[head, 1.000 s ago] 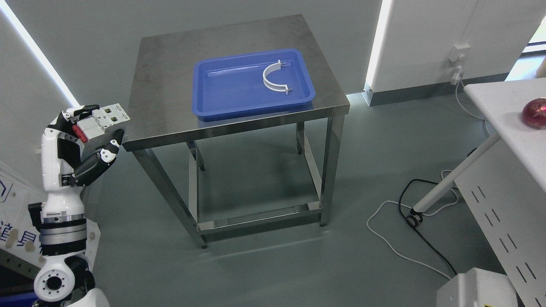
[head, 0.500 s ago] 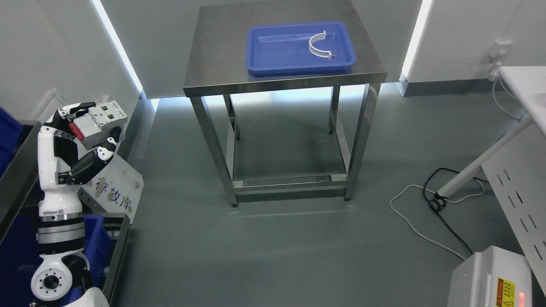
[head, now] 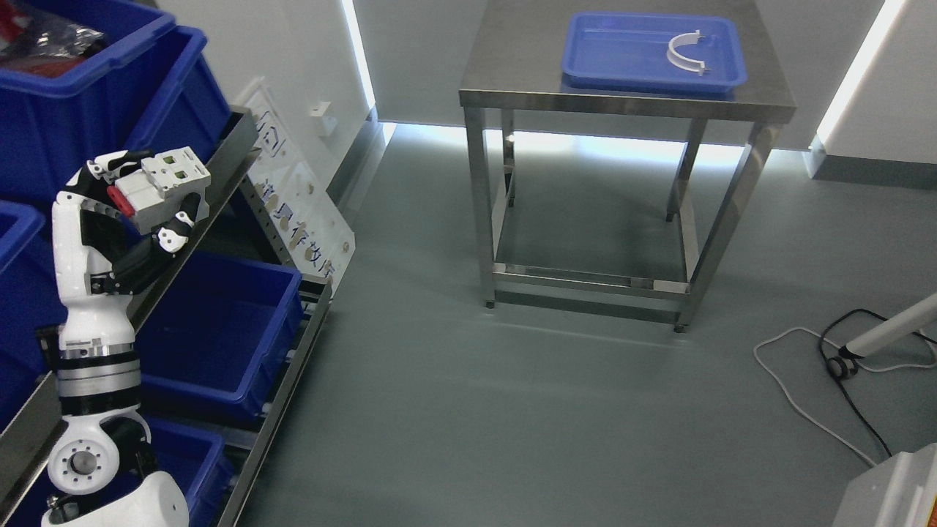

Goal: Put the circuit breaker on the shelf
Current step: 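Carry the circuit breaker in the left hand toward the blue bin shelf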

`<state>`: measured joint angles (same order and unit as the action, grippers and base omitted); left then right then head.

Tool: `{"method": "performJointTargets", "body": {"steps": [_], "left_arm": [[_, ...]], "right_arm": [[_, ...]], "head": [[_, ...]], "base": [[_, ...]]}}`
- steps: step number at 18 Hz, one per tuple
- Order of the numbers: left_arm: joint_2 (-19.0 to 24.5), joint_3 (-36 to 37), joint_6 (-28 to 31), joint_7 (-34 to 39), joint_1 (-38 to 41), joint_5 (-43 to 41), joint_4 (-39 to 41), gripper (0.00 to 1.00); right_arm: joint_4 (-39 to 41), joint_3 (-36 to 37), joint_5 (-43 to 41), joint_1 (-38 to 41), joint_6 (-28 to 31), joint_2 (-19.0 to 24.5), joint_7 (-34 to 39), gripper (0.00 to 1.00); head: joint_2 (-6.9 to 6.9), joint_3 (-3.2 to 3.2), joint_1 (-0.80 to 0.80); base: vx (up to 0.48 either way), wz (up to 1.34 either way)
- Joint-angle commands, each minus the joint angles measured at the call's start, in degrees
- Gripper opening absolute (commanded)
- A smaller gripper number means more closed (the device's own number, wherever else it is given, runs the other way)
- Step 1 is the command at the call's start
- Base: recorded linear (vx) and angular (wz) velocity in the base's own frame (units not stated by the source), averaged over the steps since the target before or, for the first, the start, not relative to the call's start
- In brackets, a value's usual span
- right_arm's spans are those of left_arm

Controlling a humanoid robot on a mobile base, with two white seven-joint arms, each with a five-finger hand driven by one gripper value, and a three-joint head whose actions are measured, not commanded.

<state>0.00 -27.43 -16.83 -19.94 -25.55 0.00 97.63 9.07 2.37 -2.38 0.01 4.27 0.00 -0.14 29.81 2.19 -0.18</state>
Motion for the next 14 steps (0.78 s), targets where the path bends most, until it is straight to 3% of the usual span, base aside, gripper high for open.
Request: {"method": "performJointTargets", "body": {"steps": [1,3,9,12,14], "left_arm": [[1.0,0.7,7.7,0.4,-13.1,-1.5,0.3,0.05],[1.0,-0.1,12.1,0.4,-16.0,-1.8,0.3,0.05],[16.7,-4.5,22.8,-0.3,-12.2,-1.8,0.2,0.06],[21.3,-5.9,25.5,-2.5,-11.4,-1.8,0.0,0.06],[21.9,-6.8,26.6,-5.3,-10.5,-1.8,-0.5,0.06]], "right_arm": [[0.0,0.0,0.0,1.0,-1.5,-1.0,0.0,1.0],[0.0,0.0,0.0,1.0,-1.5,-1.0,0.0,1.0],[0.0,0.0,0.0,1.0,-1.5,-1.0,0.0,1.0],[0.0,0.0,-0.1,1.0,-1.5,-1.0,0.0,1.0],[0.0,0.0,0.0,1.0,-1.5,-1.0,0.0,1.0]], "head": [[0.0,0.0,0.0],[0.0,0.0,0.0],[0.0,0.0,0.0],[0.0,0.0,0.0],[0.0,0.0,0.0]], "base": [[-0.291,0.47],[-0.226,0.57],[-0.169,0.64],[-0.119,0.71],[-0.073,0.75]]}}
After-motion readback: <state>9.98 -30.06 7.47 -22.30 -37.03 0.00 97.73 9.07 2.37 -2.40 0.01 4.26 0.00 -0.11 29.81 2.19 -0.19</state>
